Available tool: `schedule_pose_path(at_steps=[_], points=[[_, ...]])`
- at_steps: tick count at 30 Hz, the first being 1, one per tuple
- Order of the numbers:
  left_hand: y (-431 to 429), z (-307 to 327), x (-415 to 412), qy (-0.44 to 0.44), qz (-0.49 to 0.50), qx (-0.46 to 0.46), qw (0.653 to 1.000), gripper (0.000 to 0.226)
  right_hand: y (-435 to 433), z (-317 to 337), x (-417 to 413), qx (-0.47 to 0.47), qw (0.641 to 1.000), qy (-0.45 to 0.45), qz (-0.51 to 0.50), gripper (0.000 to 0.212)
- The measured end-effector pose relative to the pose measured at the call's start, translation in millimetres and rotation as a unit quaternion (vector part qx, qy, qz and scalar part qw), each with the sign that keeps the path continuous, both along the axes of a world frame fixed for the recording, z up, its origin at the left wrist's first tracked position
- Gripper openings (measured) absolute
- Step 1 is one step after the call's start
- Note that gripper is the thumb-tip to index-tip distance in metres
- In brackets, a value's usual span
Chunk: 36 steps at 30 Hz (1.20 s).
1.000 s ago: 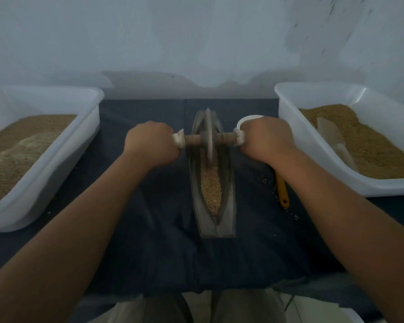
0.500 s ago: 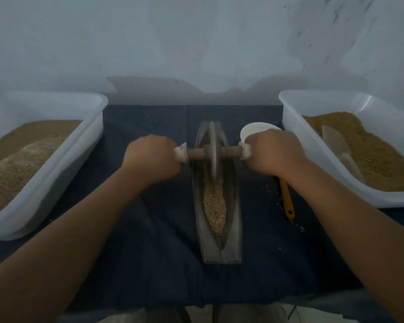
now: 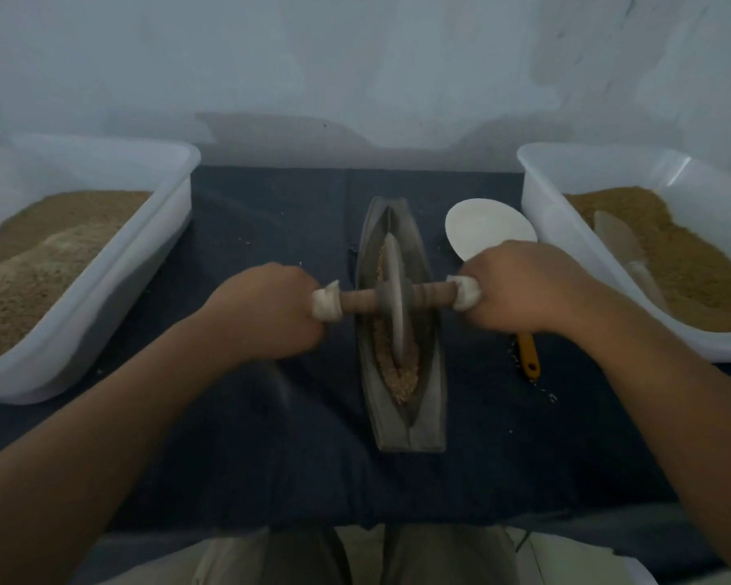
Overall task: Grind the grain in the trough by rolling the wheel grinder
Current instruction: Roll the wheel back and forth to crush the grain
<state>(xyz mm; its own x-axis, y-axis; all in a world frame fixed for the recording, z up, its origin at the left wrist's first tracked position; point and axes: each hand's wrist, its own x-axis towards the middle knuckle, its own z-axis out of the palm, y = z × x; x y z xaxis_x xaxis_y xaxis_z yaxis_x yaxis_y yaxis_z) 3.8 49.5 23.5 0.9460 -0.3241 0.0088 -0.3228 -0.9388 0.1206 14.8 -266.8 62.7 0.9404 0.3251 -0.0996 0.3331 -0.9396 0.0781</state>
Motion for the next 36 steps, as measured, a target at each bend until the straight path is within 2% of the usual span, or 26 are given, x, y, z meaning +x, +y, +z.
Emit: schedule_pose_path(at_steps=[1, 3, 5, 9, 12, 14, 18, 21, 23, 25, 27, 29, 31, 32, 34, 36], points=[[-5.7, 3.3, 12.7, -0.008, 0.014, 0.005, 1.000, 0.029, 5.7, -3.3, 11.4, -0.003, 0.999, -0.042, -0.030, 0.026], [-17.3, 14.0, 43.0, -0.043, 0.051, 0.011, 0.998, 0.027, 12.8, -8.6, 35.3, 0.013, 0.990, -0.125, -0.060, 0.050], [-27.1, 26.4, 64.9, -0.077, 0.073, 0.028, 0.994, 0.027, 11.4, -13.6, 52.1, 0.027, 0.983, -0.169, -0.067, 0.056], [-33.0, 36.1, 63.5, -0.065, 0.052, 0.052, 0.995, 0.026, 6.4, -17.7, 49.6, 0.029, 0.986, -0.150, -0.063, 0.040], [-16.7, 33.4, 31.6, 0.061, -0.016, 0.054, 0.997, 0.023, -7.7, -18.4, 14.6, 0.056, 0.993, -0.097, -0.024, 0.041], [-6.0, 27.0, 11.3, 0.095, -0.042, 0.050, 0.993, 0.026, -20.4, -15.6, -16.3, 0.077, 0.995, -0.063, 0.015, 0.039], [-7.5, 13.2, 20.6, -0.001, -0.012, 0.050, 0.999, 0.030, -19.1, -20.4, -9.5, 0.058, 0.996, -0.067, 0.008, 0.032], [-23.1, 17.6, 56.4, -0.082, 0.066, 0.050, 0.993, 0.030, -0.7, -22.9, 34.2, 0.039, 0.979, -0.197, -0.034, 0.041], [-29.2, 18.6, 72.6, -0.104, 0.098, 0.048, 0.989, 0.027, 8.2, -18.0, 55.2, 0.021, 0.973, -0.228, -0.044, 0.044], [-29.2, 19.7, 74.2, -0.075, 0.088, 0.040, 0.992, 0.025, 7.1, -14.2, 61.9, 0.006, 0.978, -0.204, -0.043, 0.040], [-20.8, 23.2, 60.9, -0.001, 0.031, 0.045, 0.999, 0.023, -0.3, -11.1, 51.3, 0.015, 0.988, -0.151, -0.027, 0.033], [-10.0, 27.0, 39.6, 0.071, -0.029, 0.057, 0.995, 0.021, -12.0, -8.7, 29.6, 0.043, 0.999, -0.004, -0.009, 0.026], [-4.3, 30.6, 21.0, 0.098, -0.065, 0.066, 0.991, 0.022, -21.3, -6.2, 3.5, 0.085, 0.985, 0.151, -0.017, 0.020], [-4.1, 30.5, 18.2, 0.094, -0.075, 0.073, 0.990, 0.022, -23.8, -6.3, -4.3, 0.097, 0.979, 0.180, -0.017, 0.018], [-8.5, 31.2, 26.1, 0.070, -0.070, 0.086, 0.991, 0.023, -23.4, -12.3, -2.1, 0.100, 0.985, 0.137, -0.022, 0.017], [-17.8, 34.8, 46.9, 0.009, -0.031, 0.091, 0.995, 0.027, -13.9, -19.3, 18.9, 0.068, 0.997, 0.001, -0.046, 0.032]])
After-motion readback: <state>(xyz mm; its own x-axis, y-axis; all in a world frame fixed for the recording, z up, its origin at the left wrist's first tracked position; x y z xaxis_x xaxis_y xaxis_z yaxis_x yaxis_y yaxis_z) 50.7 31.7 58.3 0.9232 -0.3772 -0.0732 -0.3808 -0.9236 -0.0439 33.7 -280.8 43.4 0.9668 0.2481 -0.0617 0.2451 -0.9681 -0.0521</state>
